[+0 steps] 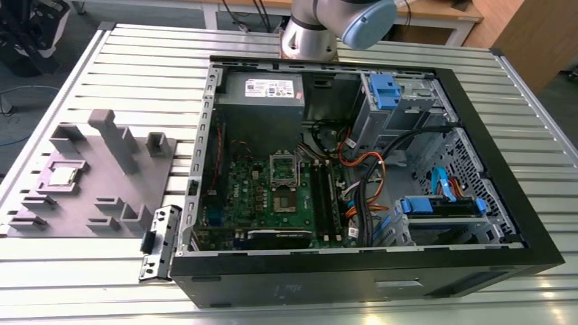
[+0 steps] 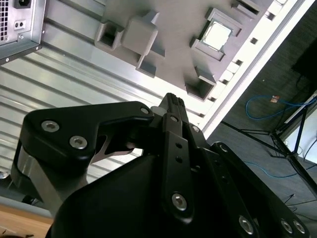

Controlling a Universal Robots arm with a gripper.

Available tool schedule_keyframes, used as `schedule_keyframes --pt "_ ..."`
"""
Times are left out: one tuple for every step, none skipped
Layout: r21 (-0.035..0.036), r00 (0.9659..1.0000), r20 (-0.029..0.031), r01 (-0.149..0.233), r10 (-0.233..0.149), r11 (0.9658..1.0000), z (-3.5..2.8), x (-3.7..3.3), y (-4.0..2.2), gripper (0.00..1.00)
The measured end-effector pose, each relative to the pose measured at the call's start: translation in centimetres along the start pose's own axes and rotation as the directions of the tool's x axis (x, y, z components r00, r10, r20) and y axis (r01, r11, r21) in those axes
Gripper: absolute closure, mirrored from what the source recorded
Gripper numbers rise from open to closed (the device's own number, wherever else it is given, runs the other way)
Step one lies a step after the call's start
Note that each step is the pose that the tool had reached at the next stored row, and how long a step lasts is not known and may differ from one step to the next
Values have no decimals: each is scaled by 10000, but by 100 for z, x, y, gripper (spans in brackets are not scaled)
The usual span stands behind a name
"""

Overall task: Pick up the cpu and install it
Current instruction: 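Reach for the cpu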

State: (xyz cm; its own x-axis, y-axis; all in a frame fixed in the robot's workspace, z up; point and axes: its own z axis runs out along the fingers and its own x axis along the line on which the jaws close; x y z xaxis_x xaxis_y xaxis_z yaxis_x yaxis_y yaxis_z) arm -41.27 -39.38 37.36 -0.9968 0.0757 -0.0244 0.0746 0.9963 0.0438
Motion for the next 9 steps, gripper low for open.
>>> schedule_keyframes --pt "0 10000 0 0 0 10000 5 6 -5 89" --pt "-1 10000 0 0 0 10000 12 11 -14 89" --pt "-1 10000 0 -1 1 10000 20 15 -26 89" --pt "0 10000 -1 -1 1 10000 27 17 -41 89" --pt "0 10000 0 0 0 10000 37 19 -61 89" --pt "-1 10000 0 0 0 10000 47 21 -80 89" --pt "-1 10000 0 1 -1 10000 58 21 -99 89" --pt "0 10000 0 1 -1 10000 71 22 -120 89" --pt "0 10000 0 0 0 10000 85 24 -137 89"
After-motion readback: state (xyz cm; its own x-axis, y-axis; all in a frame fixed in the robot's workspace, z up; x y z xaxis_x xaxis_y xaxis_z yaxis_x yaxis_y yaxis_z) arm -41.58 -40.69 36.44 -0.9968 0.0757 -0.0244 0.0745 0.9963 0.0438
